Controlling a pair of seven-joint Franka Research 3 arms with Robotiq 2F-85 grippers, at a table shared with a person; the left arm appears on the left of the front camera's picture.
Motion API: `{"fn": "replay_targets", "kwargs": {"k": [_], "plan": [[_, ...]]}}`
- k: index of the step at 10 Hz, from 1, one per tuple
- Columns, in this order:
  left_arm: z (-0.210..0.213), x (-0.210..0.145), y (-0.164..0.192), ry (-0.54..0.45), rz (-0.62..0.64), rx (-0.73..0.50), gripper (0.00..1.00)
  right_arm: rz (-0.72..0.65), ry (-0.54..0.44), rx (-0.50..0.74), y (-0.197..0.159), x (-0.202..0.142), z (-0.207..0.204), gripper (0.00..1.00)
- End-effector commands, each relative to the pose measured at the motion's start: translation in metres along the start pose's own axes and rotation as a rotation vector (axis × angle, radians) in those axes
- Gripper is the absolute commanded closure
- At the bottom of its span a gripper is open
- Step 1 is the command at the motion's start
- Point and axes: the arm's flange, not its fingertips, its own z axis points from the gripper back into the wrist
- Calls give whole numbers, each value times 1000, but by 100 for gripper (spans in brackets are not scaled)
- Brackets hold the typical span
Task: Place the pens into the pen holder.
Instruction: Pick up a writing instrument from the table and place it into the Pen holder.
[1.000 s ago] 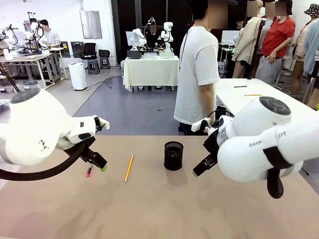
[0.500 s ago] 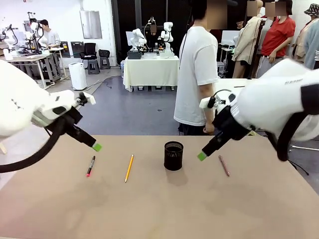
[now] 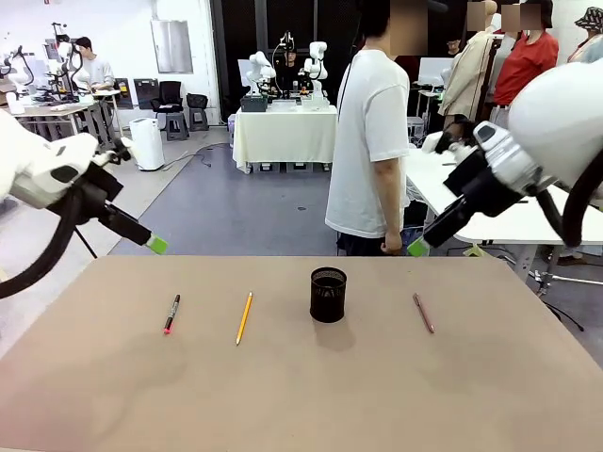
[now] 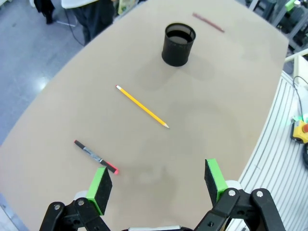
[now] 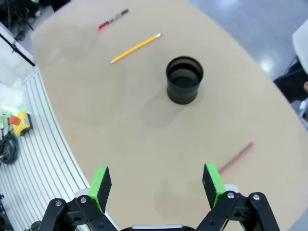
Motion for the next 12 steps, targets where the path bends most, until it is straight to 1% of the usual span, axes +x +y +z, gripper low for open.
{"fn": "replay_targets", "kwargs": {"k": [1,3,6,9,12], "plan": [[20,5,8,-28,-37,-1,0,-9,-102,46,-13,-2,19,0],[45,15,15,-56,-50,31,0,-11,-148,50,-22,-2,43,0],[72,26,23,-84,-42,64,0,-9,-131,55,-31,3,73,0],[86,33,22,-74,-29,61,0,-23,-120,73,-40,9,92,0],[92,34,18,-79,-30,78,0,-39,-123,58,-52,11,108,0]]}}
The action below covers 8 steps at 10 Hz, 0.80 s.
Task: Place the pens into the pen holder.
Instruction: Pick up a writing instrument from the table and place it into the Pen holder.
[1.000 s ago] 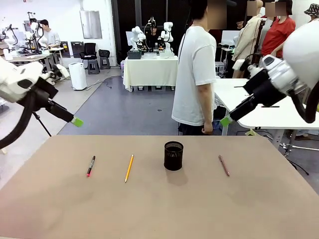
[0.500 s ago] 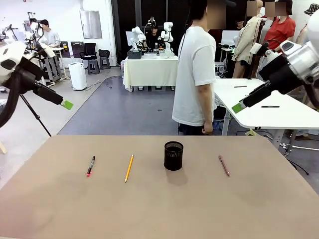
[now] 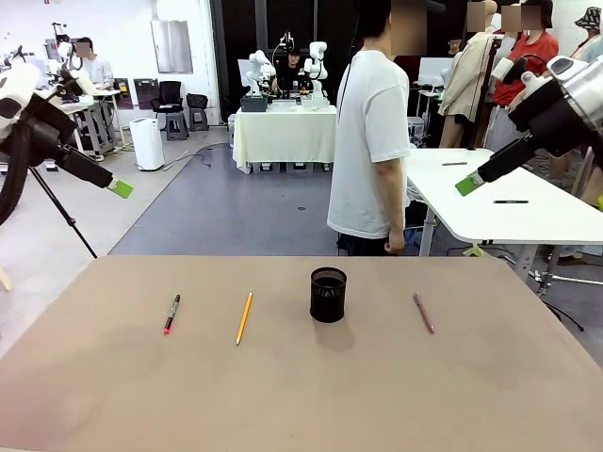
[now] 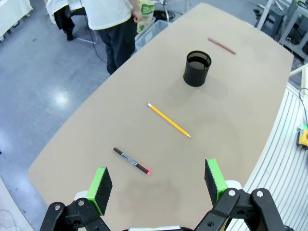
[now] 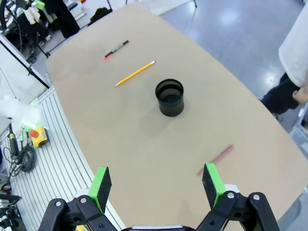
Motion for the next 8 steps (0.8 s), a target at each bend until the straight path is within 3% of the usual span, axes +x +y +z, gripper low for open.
{"fn": "replay_targets", "kwargs": {"k": [1,8], "plan": [[6,0,-3,-2,15,9,0,11,-9,0,-10,3,4,0],[2,0,0,-1,0,5,0,-7,0,-8,-4,0,4,0]]}}
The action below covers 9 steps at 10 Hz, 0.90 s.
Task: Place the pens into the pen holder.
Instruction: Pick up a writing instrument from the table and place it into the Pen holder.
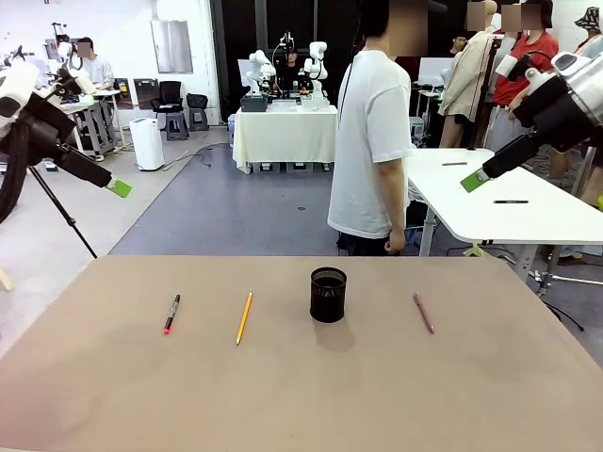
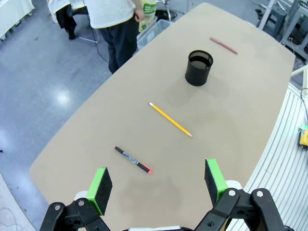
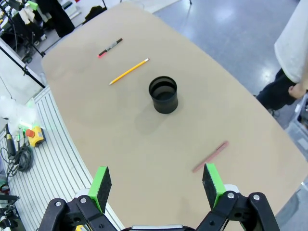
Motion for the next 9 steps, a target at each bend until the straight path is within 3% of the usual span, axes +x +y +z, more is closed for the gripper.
{"fn": "replay_targets", "kwargs": {"k": [1,9], "plan": [[1,0,0,-4,-2,-3,0,1,-15,12,1,0,1,0],[0,0,0,0,0,0,0,1,-15,12,1,0,1,0]]}}
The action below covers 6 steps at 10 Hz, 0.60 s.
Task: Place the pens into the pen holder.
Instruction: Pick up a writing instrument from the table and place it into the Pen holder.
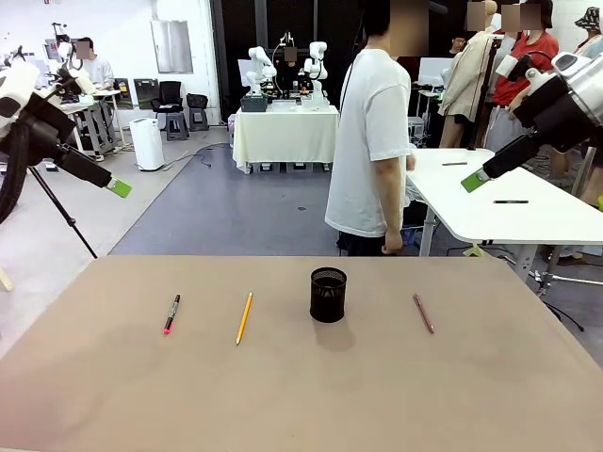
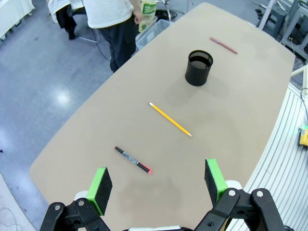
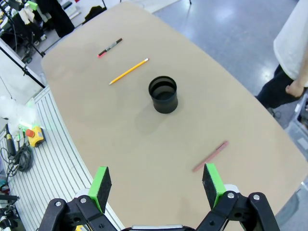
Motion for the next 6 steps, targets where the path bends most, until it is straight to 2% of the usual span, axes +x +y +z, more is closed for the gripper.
{"fn": "replay_targets", "kwargs": {"k": [1,3,6], "plan": [[-15,10,-16,99,48,52,0,2,-15,13,1,0,1,0],[-46,21,-37,241,145,192,0,2,-15,13,1,0,1,0],[-118,30,-48,378,241,278,0,2,-15,13,1,0,1,0]]}}
